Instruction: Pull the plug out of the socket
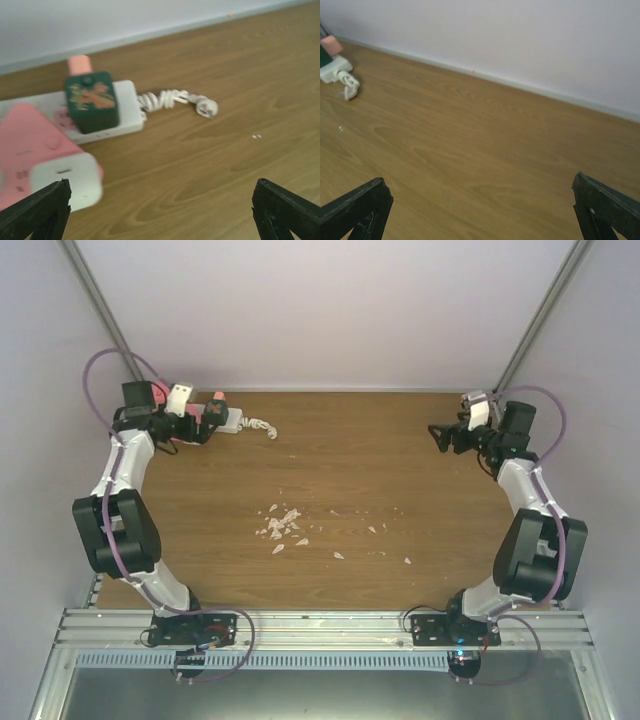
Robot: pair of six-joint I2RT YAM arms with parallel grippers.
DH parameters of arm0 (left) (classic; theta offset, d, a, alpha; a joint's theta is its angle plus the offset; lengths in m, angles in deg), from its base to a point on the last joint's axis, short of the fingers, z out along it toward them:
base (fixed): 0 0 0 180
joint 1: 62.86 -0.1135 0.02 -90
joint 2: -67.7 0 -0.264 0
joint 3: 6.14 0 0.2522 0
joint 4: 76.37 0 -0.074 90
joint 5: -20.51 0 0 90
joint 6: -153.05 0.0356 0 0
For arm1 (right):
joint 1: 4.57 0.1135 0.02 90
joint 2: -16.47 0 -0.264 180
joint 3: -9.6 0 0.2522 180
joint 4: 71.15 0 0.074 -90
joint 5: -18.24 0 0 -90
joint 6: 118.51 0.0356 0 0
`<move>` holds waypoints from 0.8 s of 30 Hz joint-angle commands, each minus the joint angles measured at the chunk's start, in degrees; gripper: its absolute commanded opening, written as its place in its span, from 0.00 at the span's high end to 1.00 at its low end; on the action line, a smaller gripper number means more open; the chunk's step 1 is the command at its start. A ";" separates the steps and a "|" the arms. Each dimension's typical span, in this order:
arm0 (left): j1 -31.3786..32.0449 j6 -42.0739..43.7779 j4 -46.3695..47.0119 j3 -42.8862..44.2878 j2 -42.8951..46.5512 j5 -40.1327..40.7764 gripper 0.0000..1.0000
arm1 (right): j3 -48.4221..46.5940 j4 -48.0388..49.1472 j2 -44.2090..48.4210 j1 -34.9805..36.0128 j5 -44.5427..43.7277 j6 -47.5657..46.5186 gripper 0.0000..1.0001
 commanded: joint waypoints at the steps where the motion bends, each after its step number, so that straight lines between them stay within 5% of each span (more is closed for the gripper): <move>1: 4.22 1.54 2.79 -3.94 3.68 3.17 0.01 | 5.36 2.02 5.52 2.70 -5.01 2.08 0.00; 14: 17.36 6.64 -0.54 1.64 -3.01 1.34 0.01 | 12.89 -1.94 12.02 7.80 -1.83 -0.38 0.00; 24: 21.58 1.72 -1.43 16.43 -19.19 -2.11 0.06 | 14.77 -2.93 13.64 8.65 -2.48 -1.87 0.00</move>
